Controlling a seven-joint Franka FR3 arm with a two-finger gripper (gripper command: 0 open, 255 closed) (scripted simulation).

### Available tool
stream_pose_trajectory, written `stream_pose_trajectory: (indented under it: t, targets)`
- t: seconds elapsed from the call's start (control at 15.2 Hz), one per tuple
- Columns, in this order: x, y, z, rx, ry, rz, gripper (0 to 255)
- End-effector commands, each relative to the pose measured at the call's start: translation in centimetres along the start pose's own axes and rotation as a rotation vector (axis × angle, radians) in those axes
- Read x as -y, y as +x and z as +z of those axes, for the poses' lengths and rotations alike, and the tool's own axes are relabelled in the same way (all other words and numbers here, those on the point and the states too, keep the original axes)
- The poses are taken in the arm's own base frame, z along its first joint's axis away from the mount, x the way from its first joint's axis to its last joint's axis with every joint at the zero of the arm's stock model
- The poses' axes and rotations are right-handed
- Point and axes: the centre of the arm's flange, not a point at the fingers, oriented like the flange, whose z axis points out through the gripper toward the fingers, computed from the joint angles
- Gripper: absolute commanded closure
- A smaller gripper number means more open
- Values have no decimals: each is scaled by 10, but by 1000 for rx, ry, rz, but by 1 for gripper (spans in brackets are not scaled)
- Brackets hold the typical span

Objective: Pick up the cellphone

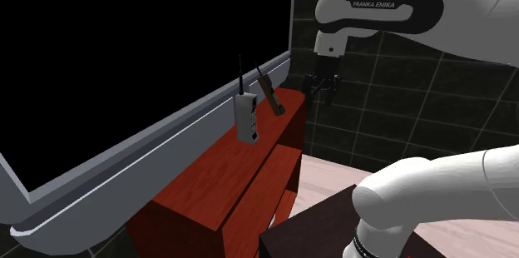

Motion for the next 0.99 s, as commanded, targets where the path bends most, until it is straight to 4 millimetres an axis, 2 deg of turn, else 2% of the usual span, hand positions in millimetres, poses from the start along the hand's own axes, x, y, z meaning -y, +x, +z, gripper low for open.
stream_pose_trajectory:
  t: [0.0,0.46,0.92]
  targets:
    - [0,0,0,0,0,0,0]
    - [-4,72,-8,-120,-42,-199,0]
    - [6,142,-25,-240,-85,-397,0]
